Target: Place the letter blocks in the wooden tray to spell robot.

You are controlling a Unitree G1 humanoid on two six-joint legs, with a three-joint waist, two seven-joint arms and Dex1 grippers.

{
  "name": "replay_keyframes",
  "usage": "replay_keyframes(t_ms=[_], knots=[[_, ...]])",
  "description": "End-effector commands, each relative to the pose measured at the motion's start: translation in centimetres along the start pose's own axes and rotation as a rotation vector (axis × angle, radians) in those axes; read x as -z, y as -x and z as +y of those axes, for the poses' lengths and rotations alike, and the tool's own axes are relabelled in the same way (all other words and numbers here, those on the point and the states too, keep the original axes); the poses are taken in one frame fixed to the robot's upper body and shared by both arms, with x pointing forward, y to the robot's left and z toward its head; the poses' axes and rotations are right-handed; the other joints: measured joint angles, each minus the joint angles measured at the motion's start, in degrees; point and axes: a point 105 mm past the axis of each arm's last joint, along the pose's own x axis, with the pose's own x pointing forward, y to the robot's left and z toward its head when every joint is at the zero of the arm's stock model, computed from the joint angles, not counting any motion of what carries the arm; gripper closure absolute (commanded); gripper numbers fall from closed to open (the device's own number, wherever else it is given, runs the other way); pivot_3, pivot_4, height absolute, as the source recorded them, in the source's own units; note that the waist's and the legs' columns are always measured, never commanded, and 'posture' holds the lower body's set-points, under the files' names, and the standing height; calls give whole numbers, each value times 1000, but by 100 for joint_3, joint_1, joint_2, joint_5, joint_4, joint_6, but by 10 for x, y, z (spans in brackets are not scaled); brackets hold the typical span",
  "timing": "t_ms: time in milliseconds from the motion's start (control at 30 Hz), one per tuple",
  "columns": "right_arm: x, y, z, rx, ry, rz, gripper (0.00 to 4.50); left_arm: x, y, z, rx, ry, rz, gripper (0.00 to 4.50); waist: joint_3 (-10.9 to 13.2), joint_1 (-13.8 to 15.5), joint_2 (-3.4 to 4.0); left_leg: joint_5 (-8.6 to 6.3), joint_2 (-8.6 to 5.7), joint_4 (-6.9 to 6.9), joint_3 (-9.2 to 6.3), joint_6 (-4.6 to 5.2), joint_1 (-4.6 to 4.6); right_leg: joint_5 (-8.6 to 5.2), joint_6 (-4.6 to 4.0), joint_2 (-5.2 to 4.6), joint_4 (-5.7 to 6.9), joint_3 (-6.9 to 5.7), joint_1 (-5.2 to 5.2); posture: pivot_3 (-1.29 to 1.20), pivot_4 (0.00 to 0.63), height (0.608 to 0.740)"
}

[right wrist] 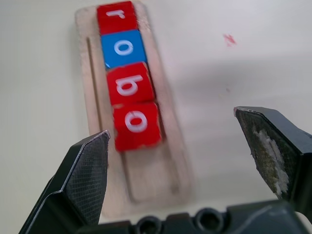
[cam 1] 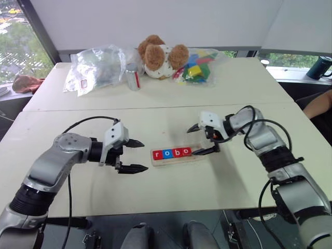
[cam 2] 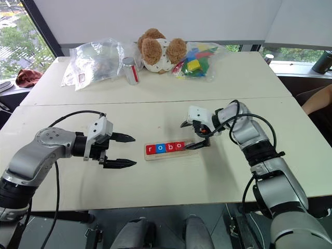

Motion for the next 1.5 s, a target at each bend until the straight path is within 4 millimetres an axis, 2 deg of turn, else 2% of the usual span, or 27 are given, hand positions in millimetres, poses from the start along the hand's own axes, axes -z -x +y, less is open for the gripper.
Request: replay_keyframes(t_ms=[33,633,733,800,867,933,1000,1067,1167,1233,1300,1433,1500], knots=[[-6,1,2,15,25,-24,28,-10,2,4,-8,-38,-27,0,0,-3,0,0,0,0,0,0,0,0,0,0,0,0,0,0,150,740],[-3,-14,-12,58,40,-14,28,-9,1,5,-17,-26,-33,0,0,-9,0,1,0,0,1,-1,0,0,0,1,1,-1,-1,0,150,740],[-10,-9,-12,62,35,-48,28,-9,2,4,-19,-25,-34,0,0,-10,0,1,0,1,1,-1,0,0,0,1,1,-1,0,0,150,740],[-20,6,-15,95,26,-83,28,-10,4,3,-22,-27,-37,0,0,-9,0,1,0,0,1,-1,-1,0,0,1,1,-1,-1,0,150,740],[-33,33,-30,234,-46,-145,28,-19,8,1,-21,-29,-69,0,0,-2,1,1,0,0,0,-1,-3,0,0,1,1,-1,-5,0,150,740],[-35,62,-42,397,-157,-191,28,-30,11,-2,-11,-35,-102,0,0,25,1,1,1,3,-5,-1,-19,0,0,1,1,-2,-16,0,150,740],[-18,90,-46,630,-323,-199,28,-39,11,-5,9,-57,-119,0,-3,67,-5,4,1,6,-14,-6,-31,0,0,-1,-1,-5,-19,0,150,740],[11,110,-37,890,-516,-166,28,-48,7,-8,34,-82,-132,0,-10,145,-15,7,0,5,-29,-14,-37,0,0,-1,-3,-10,-19,0,150,740],[43,121,-19,1165,-677,-61,28,-55,1,-10,62,-93,-151,0,-11,143,-11,13,-2,3,-28,-26,-45,0,0,-1,-7,-6,-22,0,150,740],[61,126,1,1402,-804,26,28,-57,-6,-9,87,-93,-161,0,-11,110,-8,18,-4,4,-15,-31,-54,0,0,-1,-5,6,-37,0,150,740],[62,115,19,1511,-882,67,28,-52,-11,-6,100,-92,-146,0,-12,62,-4,23,-4,5,-10,-39,-58,0,0,2,8,12,-50,0,150,740],[59,105,37,1594,-950,108,28,-47,-14,0,105,-92,-130,0,-12,-32,-3,32,-4,4,-8,-50,-57,0,0,13,33,17,-62,0,150,740],[65,102,46,1635,-1019,138,28,-46,-15,1,104,-91,-129,0,-12,-22,-3,32,-4,5,-7,-48,-55,0,0,19,34,17,-61,0,150,740]])
